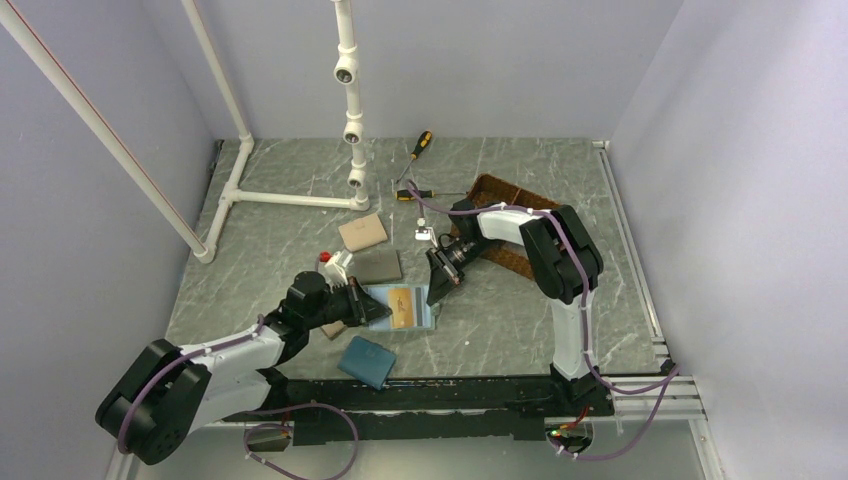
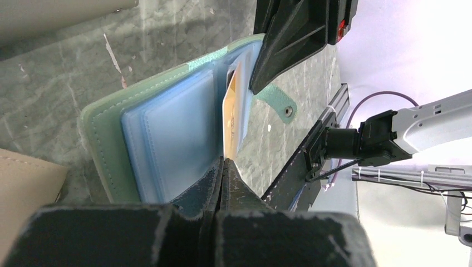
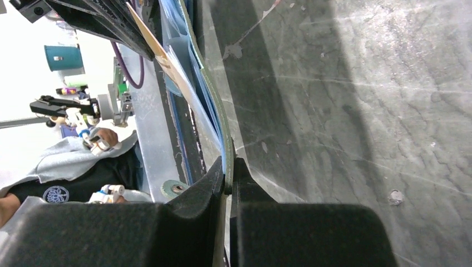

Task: Take the credit cards out of the card holder
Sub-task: Remove the credit card from the card holder, then move the storage box to the center of the board.

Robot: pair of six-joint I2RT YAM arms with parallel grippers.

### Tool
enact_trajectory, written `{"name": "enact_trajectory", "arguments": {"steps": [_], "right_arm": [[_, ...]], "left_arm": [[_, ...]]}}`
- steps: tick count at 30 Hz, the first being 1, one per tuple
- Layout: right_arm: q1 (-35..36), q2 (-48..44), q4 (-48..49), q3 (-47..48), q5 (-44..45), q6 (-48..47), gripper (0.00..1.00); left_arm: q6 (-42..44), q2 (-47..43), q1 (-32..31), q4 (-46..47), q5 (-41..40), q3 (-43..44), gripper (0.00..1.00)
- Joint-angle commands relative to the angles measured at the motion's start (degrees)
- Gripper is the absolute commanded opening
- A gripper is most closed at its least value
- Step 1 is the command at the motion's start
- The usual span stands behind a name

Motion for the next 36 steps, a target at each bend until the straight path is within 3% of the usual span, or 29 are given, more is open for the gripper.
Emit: {"name": "enact_trajectory", "arguments": {"steps": [1,5,9,16,23,29,36], "right_arm": [[-0.4,0.2,1.1,1.2,1.4,-0.9,0.0],[-0.6,0.1,1.4,1.2,4.8,-0.8,0.0],[-0.5,0.1,1.2,1.3,6.5,-0.9,0.14],[-0.9,-1.9,0.4,2.1,12.6,-2.3,0.41],[-1.2,-10.4,2.5,-0.1,18.6,-5.3,0.57],[-0.9,-14.4,-0.8,-0.9,5.2,-13.5,0.65],[-0.3,-10.1,-4.9,1.2,-4.2,-15.5,0.68]], "left_arm": [[1.4,-0.8,0.5,-0.1,0.8,-0.6,0.0],[2.1,-1.2,0.7,-3.0,0.1,0.0,0.0],[3.5,-2.9,0.7,-9.9,-1.4,1.5,0.0],[4.3,-7.4,0.7,-12.6,-1.1,2.4,0.0],[5.8,-8.4,0.7,-10.9,2.2,3.5,0.0],[7.4,-4.7,0.7,-7.0,6.6,5.9,0.0],[7.8,-0.5,0.4,-2.0,12.5,9.0,0.0]]}}
